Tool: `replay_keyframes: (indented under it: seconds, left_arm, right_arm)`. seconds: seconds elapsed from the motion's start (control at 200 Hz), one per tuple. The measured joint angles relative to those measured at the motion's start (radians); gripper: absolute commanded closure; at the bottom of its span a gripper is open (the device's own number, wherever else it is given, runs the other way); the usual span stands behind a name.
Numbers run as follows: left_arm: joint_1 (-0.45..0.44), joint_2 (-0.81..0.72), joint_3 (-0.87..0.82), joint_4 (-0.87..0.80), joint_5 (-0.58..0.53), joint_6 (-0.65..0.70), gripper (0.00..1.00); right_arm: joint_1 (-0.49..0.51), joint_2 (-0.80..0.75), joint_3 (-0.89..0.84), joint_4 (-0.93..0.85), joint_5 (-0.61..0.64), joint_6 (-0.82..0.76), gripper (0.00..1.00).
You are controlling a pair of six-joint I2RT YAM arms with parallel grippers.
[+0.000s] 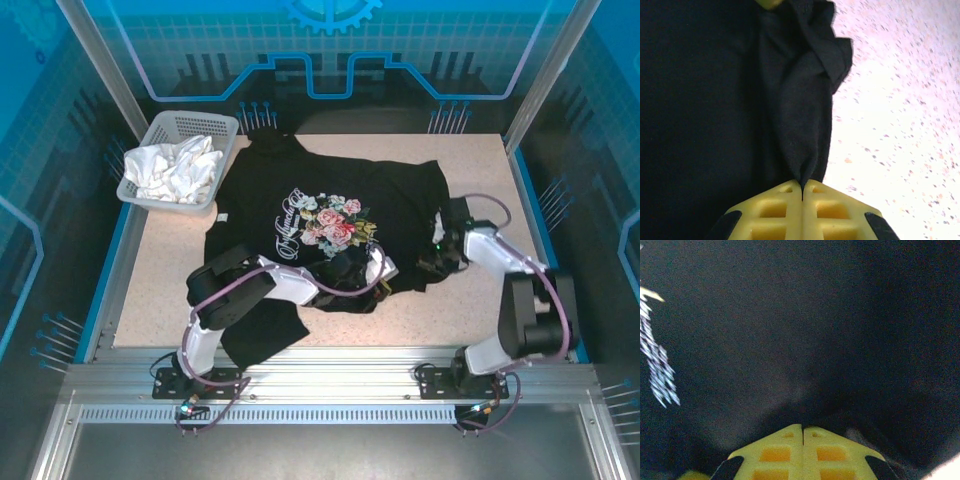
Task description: Fold the inside-out t-shirt
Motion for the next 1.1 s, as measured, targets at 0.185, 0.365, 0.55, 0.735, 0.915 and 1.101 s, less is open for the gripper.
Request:
replay_keyframes:
  seconds: [0.185, 0.365, 0.55, 0.735, 0.915, 1.101]
  left_arm:
    - [0.061, 0.0, -0.004, 0.039, 0.045, -0.11, 1.0]
    - [0.068, 0.0, -0.004, 0.048, 0.071, -0.181, 1.0]
    - [0.069, 0.0, -0.004, 0.048, 0.084, -0.207, 1.0]
    - [0.072, 0.0, -0.004, 0.048, 0.09, -0.21, 1.0]
    - [0.073, 0.0, -0.004, 0.048, 0.091, -0.21, 1.0]
    - [0.073, 0.0, -0.004, 0.048, 0.091, -0.211, 1.0]
  right_arm:
    - [0.01, 0.166, 0.166, 0.011, -0.014, -0.073, 0.76]
    - [0.053, 0.103, 0.14, -0.02, 0.042, -0.097, 0.62]
    - [0.143, -0.045, 0.026, -0.064, 0.117, -0.089, 0.57]
    - [0.198, -0.078, -0.057, -0.104, 0.175, -0.065, 0.53]
    - [0.212, -0.055, -0.037, -0.116, 0.213, -0.06, 0.52]
    - [0.231, 0.003, 0.018, -0.116, 0.242, -0.061, 0.53]
